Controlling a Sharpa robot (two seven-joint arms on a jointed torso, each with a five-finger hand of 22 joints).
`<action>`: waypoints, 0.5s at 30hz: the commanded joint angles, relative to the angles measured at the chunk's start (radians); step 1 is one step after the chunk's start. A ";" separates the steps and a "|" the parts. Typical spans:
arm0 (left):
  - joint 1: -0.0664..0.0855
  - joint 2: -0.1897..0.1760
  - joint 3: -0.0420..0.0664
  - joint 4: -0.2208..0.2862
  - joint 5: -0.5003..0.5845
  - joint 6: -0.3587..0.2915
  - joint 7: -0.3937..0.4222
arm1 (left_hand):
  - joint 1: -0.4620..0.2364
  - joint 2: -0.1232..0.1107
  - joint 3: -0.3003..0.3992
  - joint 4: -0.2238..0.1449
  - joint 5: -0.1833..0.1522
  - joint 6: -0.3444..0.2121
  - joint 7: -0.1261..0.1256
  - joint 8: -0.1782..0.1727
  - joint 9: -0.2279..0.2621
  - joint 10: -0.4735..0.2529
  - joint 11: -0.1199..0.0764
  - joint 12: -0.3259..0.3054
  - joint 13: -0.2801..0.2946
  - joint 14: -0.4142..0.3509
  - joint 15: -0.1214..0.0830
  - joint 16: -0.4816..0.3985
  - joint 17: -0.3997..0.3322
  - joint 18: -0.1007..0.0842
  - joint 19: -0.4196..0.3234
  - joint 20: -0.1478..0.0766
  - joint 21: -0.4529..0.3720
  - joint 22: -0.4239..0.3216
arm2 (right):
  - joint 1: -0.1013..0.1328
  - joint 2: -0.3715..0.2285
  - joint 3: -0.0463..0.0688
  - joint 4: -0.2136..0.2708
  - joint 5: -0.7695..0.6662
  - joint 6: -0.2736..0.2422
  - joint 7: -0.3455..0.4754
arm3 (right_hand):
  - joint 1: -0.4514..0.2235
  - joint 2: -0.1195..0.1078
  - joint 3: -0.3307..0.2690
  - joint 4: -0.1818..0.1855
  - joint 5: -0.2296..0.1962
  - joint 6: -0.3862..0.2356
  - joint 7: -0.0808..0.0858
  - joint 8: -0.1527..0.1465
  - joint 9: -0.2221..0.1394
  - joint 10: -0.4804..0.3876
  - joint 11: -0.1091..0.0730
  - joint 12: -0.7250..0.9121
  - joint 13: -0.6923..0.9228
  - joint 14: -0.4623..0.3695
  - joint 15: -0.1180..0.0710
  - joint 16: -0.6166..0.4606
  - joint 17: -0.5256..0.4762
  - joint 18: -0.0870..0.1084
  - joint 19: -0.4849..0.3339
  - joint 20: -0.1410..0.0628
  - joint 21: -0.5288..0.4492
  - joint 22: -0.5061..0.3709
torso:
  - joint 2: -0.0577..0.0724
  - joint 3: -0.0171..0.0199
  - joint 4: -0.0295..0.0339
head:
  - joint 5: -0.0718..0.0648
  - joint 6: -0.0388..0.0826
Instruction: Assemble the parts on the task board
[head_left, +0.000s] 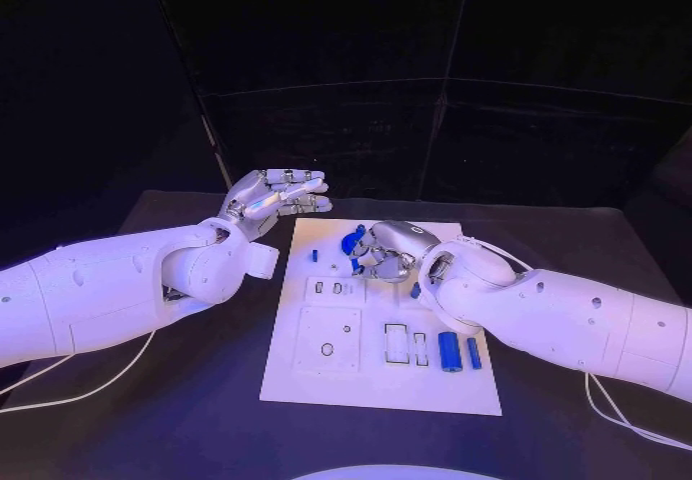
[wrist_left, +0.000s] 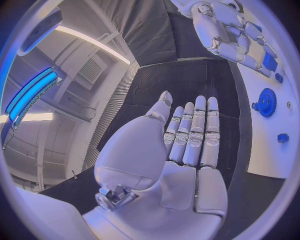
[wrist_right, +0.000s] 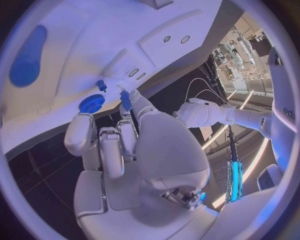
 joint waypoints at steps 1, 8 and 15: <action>0.002 0.004 0.001 0.001 -0.005 0.006 0.029 | 0.004 0.009 -0.002 -0.006 0.004 0.008 0.000 -0.002 0.001 0.005 0.001 -0.005 0.001 0.007 -0.002 -0.003 0.001 0.014 0.008 -0.002 -0.003 -0.001 | -0.007 0.018 -0.001 -0.010 -0.056 0.018 -0.034 | -0.002 -0.005 0.008 0.001 0.000 0.011 -0.012 0.003 0.001 0.012 -0.014 0.000 0.038 0.094 -0.005 -0.002 0.211 -0.013 -0.002 -0.003 -0.001 -0.002 | 0.000 -0.0003 0.0001 | 0.003 -0.005; 0.002 0.006 0.001 0.000 -0.005 0.003 0.028 | 0.003 0.011 -0.003 -0.005 0.004 0.007 0.002 -0.003 0.000 0.005 0.001 -0.006 0.000 0.007 -0.001 -0.004 0.001 0.013 0.008 -0.003 -0.003 -0.001 | -0.017 0.042 -0.002 -0.028 -0.069 0.030 -0.043 | -0.006 -0.008 0.008 0.001 0.000 0.009 -0.011 0.002 0.000 0.011 -0.013 -0.001 0.037 0.093 -0.004 -0.003 0.209 -0.013 -0.003 -0.003 -0.002 -0.004 | 0.000 -0.0001 0.0014 | 0.006 -0.009; 0.002 0.008 0.001 -0.002 -0.005 0.003 0.027 | 0.001 0.012 -0.004 -0.004 0.004 0.007 0.003 -0.004 0.000 0.005 0.002 -0.008 0.000 0.007 -0.001 -0.005 0.001 0.013 0.008 -0.003 -0.004 -0.001 | -0.023 0.059 -0.002 -0.034 -0.071 0.041 -0.042 | -0.006 -0.008 0.008 0.001 0.000 0.009 -0.011 0.002 0.000 0.011 -0.013 -0.001 0.037 0.093 -0.004 -0.003 0.209 -0.013 -0.003 -0.003 -0.002 -0.004 | 0.000 0.0004 0.0002 | 0.010 -0.013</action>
